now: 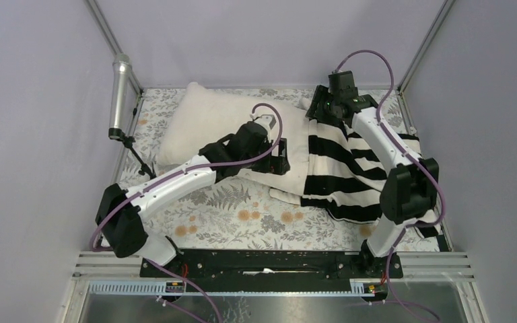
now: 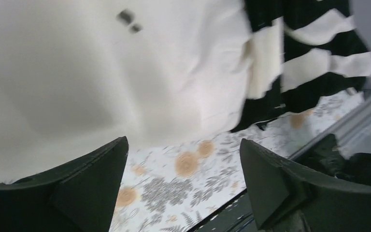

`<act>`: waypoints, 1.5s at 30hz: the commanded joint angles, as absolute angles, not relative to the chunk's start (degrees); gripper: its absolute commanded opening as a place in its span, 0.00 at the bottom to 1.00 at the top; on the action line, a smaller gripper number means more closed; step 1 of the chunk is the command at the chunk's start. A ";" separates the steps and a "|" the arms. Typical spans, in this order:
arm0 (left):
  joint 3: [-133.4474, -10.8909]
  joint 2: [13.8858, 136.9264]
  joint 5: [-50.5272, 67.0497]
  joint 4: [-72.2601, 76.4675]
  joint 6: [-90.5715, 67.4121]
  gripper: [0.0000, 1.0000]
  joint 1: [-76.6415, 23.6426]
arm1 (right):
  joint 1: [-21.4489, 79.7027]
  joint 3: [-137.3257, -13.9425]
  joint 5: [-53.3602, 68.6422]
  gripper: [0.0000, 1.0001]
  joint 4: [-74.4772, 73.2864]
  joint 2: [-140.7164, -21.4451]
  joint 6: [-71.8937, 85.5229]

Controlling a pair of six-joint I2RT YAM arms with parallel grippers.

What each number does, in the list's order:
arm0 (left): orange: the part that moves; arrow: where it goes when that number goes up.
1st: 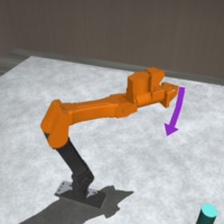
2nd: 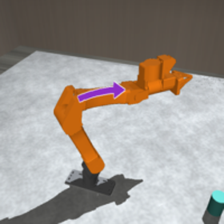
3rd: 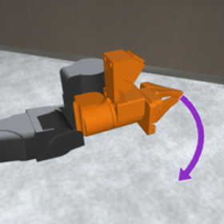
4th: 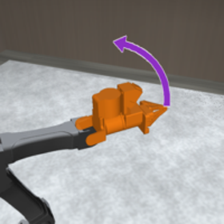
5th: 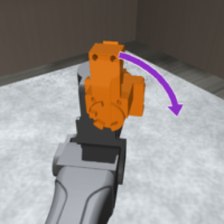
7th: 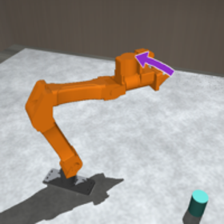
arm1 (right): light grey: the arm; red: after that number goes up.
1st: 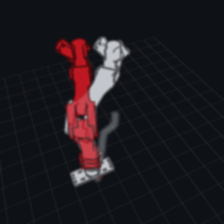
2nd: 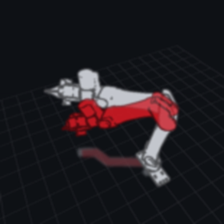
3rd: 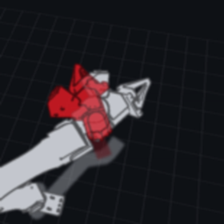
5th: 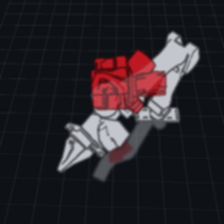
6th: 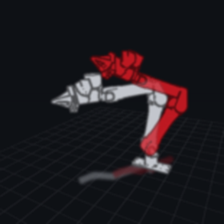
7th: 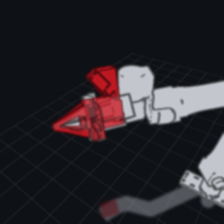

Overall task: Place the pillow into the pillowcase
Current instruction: Stuff the pillow into the pillowcase.

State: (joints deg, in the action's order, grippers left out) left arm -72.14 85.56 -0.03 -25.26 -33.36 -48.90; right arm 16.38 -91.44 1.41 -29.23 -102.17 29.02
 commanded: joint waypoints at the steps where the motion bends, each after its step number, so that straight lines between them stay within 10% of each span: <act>1: -69.79 87.90 -5.98 -30.50 -30.38 0.92 -47.55 | 17.75 -87.47 -3.67 0.75 -30.87 -91.35 27.27; 5: -72.42 96.55 -5.64 -26.34 -30.29 0.76 -44.90 | 20.98 -80.58 -7.99 0.81 -33.06 -83.61 27.58; 12: -77.55 102.08 3.76 -19.71 -31.61 0.00 -44.02 | 33.45 -65.92 -15.04 0.61 -36.79 -70.99 33.77; 26: -74.82 100.14 9.84 -13.62 -34.10 0.00 -43.19 | 37.54 -54.65 -21.45 0.61 -33.16 -73.33 37.89; 36: -75.10 99.60 10.02 -12.39 -35.30 0.00 -42.98 | 40.03 -63.78 -25.35 0.02 -39.77 -72.01 34.55; 45: -82.47 100.79 12.29 -9.46 -41.23 0.00 -44.08 | 49.60 -62.84 -12.85 0.00 -26.76 -75.56 35.32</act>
